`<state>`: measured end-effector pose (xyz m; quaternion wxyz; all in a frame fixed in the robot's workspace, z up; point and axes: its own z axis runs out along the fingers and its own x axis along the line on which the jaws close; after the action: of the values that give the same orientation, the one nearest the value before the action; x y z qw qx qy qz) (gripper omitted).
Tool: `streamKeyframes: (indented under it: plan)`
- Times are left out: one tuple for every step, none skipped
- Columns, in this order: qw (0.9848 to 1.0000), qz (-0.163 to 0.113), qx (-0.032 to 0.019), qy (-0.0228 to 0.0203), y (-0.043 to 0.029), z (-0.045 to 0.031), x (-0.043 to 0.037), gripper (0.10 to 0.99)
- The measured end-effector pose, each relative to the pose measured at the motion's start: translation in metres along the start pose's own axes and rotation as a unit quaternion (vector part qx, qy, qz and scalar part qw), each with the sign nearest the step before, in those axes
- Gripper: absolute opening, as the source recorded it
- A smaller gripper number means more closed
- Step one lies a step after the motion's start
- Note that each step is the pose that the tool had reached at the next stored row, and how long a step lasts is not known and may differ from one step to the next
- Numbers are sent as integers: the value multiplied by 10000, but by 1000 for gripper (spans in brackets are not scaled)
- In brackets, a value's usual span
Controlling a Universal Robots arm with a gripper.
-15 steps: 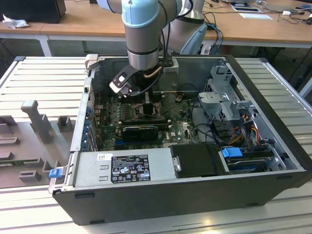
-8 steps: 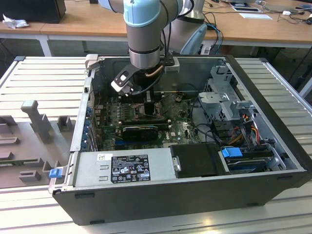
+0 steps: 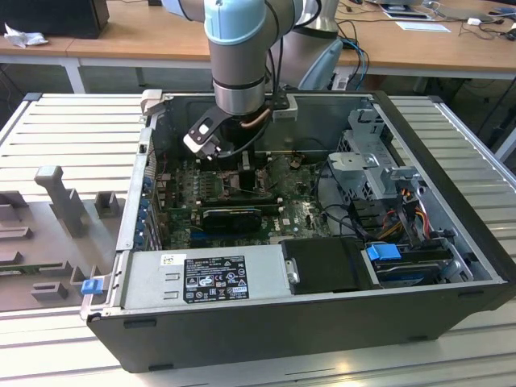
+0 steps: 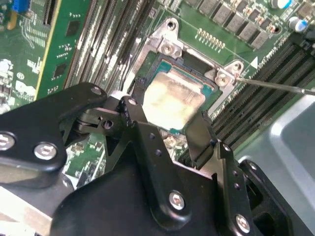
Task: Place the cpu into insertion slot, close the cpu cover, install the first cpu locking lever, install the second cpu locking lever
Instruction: 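Place the cpu into insertion slot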
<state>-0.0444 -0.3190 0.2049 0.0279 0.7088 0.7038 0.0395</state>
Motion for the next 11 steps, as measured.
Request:
streamKeyframes:
  plan:
    - [10000, -1, 2, 0, 3, -33, 1, 600]
    - [10000, -1, 5, 0, 5, -44, 1, 600]
    - [10000, -1, 8, 1, 7, -49, 1, 584]
    - [10000, 0, 25, 1, 16, -54, 1, 518]
    - [10000, 0, 49, 0, 27, -57, 0, 455]
    - [10000, 0, 66, 0, 34, -60, 0, 455]
    - [10000, 1, 93, -1, 46, -63, -1, 396]
    - [9999, 2, 112, 0, 54, -67, -1, 333]
    - [9999, 2, 123, -1, 58, -71, -1, 212]
    - [9999, 2, 131, -1, 60, -77, -1, 212]
    - [9999, 2, 139, -1, 63, -89, -1, 153]
